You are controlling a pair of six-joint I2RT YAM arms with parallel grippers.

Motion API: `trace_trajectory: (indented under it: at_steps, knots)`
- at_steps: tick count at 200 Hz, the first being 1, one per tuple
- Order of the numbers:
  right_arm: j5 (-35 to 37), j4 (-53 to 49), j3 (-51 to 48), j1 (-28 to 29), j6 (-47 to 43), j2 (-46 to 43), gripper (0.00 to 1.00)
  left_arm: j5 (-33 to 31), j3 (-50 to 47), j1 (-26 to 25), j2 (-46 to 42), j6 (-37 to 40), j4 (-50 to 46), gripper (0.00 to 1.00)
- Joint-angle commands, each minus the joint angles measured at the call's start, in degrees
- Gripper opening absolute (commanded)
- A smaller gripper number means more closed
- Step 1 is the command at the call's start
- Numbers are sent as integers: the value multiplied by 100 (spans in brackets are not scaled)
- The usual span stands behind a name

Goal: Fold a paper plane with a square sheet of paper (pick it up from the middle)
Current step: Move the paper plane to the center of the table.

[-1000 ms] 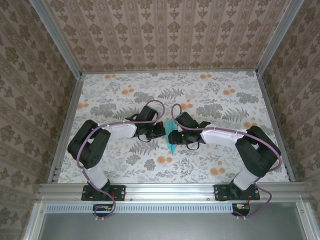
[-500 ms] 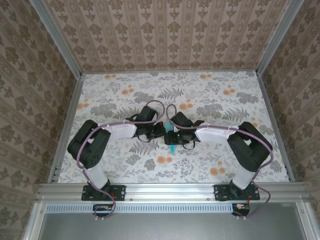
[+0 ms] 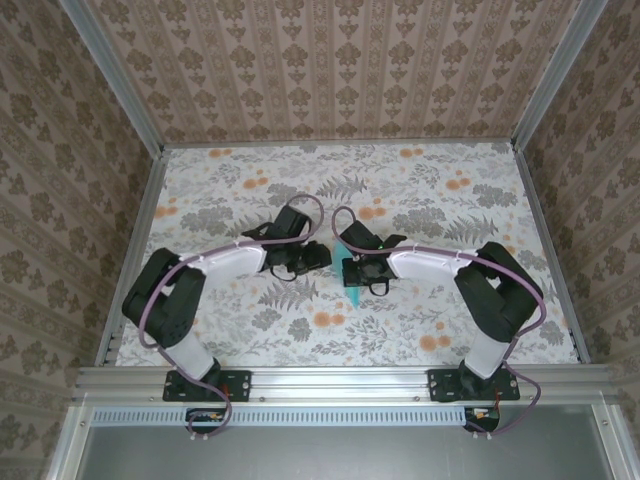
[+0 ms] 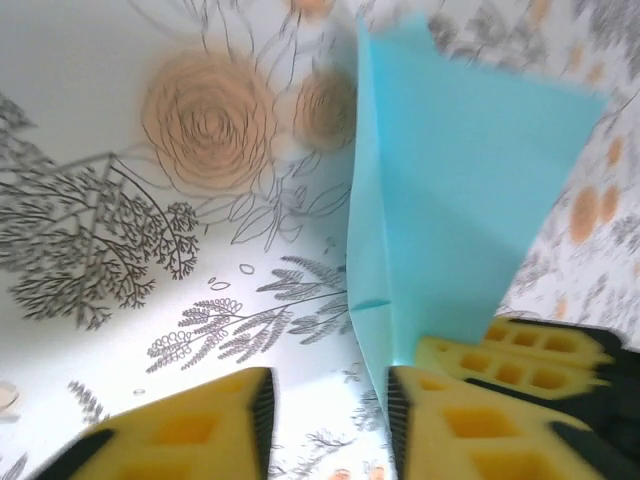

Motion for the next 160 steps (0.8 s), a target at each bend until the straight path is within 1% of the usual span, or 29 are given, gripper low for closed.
trace_trajectory:
  at_steps: [1, 10, 22, 49, 75, 93, 132, 138, 149, 160]
  knots:
    - [607, -758, 123, -10, -427, -319, 3, -584, 278, 171, -491, 241, -835, 47]
    - [656, -761, 124, -32, -554, -347, 4, -727, 227, 270, -606, 232, -963, 51]
    - [725, -943, 139, -41, -656, -307, 4, -901, 154, 454, -716, 209, -1081, 55]
    - [832, -948, 240, -71, -657, -67, 5, -1221, -62, 769, -986, 252, -1281, 65]
    - [853, -930, 385, -67, -567, 176, 6, -1490, -277, 925, -1343, 413, -1324, 78]
    - [766, -868, 465, -70, -505, 300, 10, -1712, -363, 989, -1578, 519, -1405, 86]
    - [616, -823, 477, -68, -306, 462, 19, -1899, -440, 1086, -1846, 675, -1554, 98]
    - [609, -820, 470, -61, -290, 485, 19, -1917, -450, 1102, -1861, 680, -1573, 100]
    - [608, -823, 467, -61, -259, 544, 19, -1935, -449, 1108, -1886, 688, -1596, 100]
    - [645, -816, 457, -59, -218, 591, 16, -1938, -460, 1113, -1904, 697, -1615, 100]
